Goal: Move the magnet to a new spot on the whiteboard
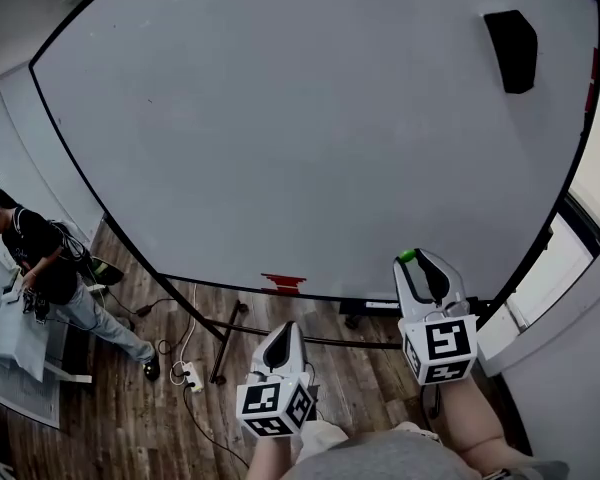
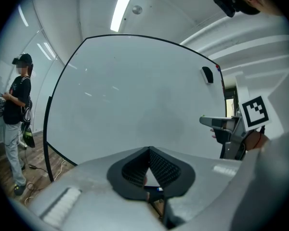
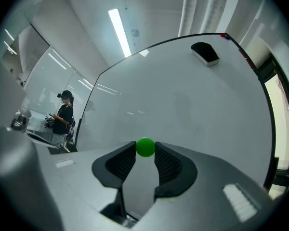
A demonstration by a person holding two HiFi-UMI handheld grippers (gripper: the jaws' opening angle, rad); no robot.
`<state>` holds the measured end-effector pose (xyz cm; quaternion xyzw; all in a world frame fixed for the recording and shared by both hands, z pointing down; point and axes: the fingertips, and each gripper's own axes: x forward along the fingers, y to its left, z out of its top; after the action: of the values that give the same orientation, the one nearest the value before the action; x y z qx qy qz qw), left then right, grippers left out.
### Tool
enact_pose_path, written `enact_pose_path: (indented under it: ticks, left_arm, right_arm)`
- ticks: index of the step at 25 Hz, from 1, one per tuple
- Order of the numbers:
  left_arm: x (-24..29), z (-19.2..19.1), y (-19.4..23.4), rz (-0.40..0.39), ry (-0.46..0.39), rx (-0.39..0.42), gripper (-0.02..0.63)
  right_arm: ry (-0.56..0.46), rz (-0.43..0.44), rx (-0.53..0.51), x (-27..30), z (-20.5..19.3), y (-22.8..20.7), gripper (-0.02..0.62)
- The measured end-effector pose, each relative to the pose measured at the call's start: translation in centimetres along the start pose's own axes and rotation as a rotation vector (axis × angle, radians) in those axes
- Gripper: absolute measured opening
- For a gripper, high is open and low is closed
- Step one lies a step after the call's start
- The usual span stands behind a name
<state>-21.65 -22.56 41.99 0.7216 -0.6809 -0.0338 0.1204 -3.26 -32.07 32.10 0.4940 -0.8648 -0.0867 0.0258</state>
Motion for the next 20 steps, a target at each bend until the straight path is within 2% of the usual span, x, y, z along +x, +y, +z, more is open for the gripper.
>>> enact_pose_path:
  ticks: [13,20]
  left_arm:
    - [4.2,3.1,8.3,-0.019,0.009,-0.001,0.003]
    - [6.4,3.8,11.1,-0.055,0.024,0.005,0.003]
  right_arm:
    - [0.001,-0.056,-0.053,9.8,2.3,3.8,0.123]
    - [0.022,-0.137,-0.059,13.1,2.5,3.6,0.123]
